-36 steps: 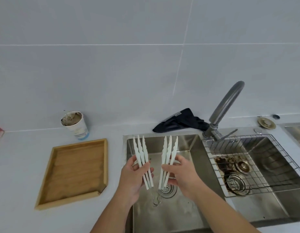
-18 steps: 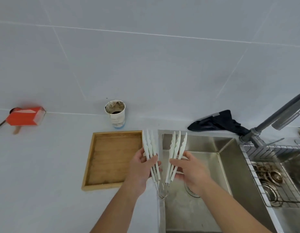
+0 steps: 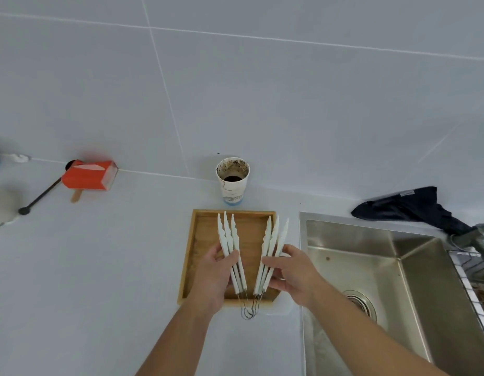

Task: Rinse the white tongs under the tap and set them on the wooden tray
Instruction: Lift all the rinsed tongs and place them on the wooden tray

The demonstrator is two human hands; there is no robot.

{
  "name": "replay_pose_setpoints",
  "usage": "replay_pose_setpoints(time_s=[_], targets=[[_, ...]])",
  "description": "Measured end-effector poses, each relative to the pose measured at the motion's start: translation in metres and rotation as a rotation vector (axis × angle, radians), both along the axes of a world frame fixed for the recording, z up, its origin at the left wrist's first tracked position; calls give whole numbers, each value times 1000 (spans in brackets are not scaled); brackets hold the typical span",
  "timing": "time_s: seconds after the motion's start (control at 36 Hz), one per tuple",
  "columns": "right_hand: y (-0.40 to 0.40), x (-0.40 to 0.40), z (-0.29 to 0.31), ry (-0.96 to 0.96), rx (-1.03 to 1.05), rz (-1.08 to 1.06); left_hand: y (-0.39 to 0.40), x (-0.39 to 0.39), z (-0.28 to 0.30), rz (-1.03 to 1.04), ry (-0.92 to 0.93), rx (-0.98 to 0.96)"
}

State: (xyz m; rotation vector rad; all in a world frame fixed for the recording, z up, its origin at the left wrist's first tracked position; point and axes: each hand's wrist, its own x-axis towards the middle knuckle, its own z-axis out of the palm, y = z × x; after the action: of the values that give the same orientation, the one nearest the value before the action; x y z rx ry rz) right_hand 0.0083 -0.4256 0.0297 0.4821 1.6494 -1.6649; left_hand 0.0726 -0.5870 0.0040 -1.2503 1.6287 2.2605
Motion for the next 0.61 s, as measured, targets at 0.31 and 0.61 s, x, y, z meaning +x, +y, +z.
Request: replay_pose_setpoints(time_s=[0.31, 0.61], targets=[[-33, -20, -28, -56, 100, 78, -28, -12, -19, -4, -92, 0], [-33, -29, -45, -81, 127, 126, -36, -20, -29, -46, -160, -120]])
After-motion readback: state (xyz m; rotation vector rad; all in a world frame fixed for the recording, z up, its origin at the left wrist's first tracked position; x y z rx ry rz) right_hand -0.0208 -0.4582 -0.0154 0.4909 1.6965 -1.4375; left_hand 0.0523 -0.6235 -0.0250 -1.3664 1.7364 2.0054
